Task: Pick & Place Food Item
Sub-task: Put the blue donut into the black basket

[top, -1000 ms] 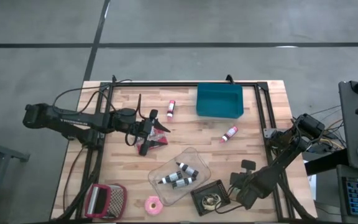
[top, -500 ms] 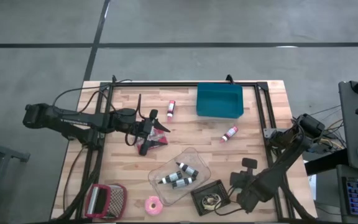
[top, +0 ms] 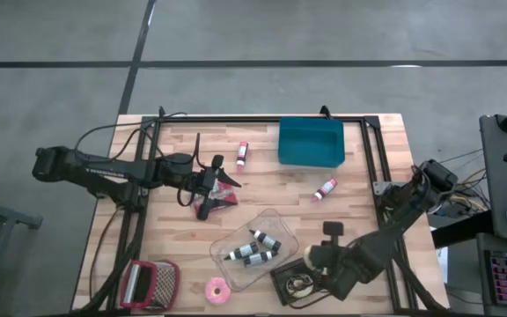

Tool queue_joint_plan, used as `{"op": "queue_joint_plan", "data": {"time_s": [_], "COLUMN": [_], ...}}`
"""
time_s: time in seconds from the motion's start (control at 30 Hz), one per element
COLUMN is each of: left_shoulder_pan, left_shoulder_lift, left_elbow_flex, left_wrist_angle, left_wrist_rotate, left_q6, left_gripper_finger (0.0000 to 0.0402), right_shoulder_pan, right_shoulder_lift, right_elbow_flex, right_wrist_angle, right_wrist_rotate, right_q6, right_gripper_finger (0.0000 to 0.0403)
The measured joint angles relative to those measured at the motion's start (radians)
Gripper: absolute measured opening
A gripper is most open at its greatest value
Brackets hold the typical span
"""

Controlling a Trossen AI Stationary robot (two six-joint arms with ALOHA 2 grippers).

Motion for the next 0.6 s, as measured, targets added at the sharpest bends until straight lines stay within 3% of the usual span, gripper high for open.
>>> {"op": "queue_joint_plan", "data": {"time_s": [0.27,0.6], "left_shoulder_pan": [0.000,0.000], "left_shoulder_lift": [0.000,0.000], "left_elbow_flex": [0.000,0.000], "left_wrist_angle": [0.000,0.000], "left_wrist_rotate": [0.000,0.000], "left_q6": [0.000,0.001], "left_gripper_finger": [0.0259,0.0259], "right_shoulder_pan": [-0.061,-0.090], "right_shoulder_lift": [0.005,0.005], "right_elbow_flex": [-0.015,-0.098], "right_wrist_angle": [0.063,0.261], "right_wrist_rotate": [0.002,-0.046], "right_q6": [-0.112,-0.209], "right_gripper_finger": [0.0012,0.0012]}}
